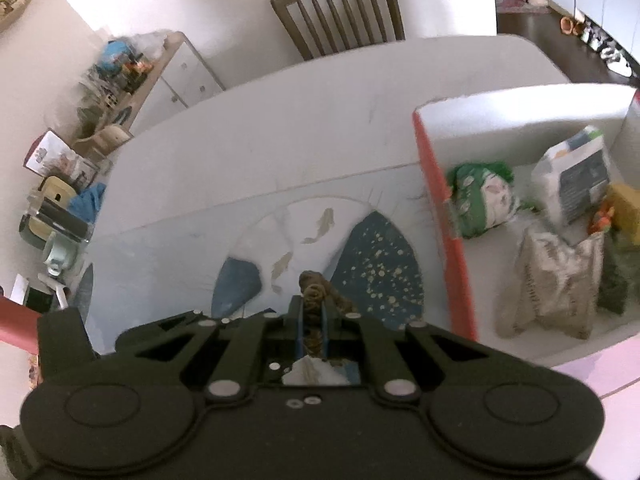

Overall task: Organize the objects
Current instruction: 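Carry the bracelet and mint-green charm over the shoebox with both grippers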

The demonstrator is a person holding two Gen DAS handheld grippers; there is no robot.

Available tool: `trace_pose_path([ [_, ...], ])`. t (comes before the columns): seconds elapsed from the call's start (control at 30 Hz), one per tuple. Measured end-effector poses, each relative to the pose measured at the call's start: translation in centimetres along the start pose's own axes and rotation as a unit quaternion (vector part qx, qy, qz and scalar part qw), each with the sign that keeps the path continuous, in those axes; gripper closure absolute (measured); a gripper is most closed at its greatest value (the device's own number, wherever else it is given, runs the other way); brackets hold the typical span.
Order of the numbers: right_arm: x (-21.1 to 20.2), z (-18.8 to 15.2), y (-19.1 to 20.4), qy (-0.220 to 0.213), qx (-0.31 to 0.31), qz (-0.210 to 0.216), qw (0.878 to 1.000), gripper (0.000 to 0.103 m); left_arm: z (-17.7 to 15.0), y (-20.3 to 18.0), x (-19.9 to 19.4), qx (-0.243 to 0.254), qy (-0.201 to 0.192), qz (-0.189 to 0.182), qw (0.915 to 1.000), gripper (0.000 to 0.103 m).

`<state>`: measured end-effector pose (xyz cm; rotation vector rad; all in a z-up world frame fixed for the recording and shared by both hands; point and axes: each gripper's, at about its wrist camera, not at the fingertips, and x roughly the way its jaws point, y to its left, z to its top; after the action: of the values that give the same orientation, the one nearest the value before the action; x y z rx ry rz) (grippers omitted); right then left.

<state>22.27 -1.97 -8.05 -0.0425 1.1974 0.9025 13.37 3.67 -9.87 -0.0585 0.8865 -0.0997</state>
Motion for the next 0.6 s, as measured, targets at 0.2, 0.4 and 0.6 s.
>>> trace_pose_path([
  [0.2,-3.1,0.1,-1.4,-0.008,-0.009,0.004,1.000,0.096,2.4,-1.9,-2.5,-0.004,0.008,-0.005,1.0000,0.065],
  [0.4,-6.2,0.1,-3.5,-0.028,-0.036,0.008,0.999,0.096,5.0,-4.7,-4.2,0.004,0.010,0.001,0.9999,0.065],
  [0.6,-8.5,0.5,-6.3,-0.041,-0.070,-0.006,0.997,0.096,7.6,-7.7,-4.5,0.008,0.004,0.001,1.0000,0.065],
])
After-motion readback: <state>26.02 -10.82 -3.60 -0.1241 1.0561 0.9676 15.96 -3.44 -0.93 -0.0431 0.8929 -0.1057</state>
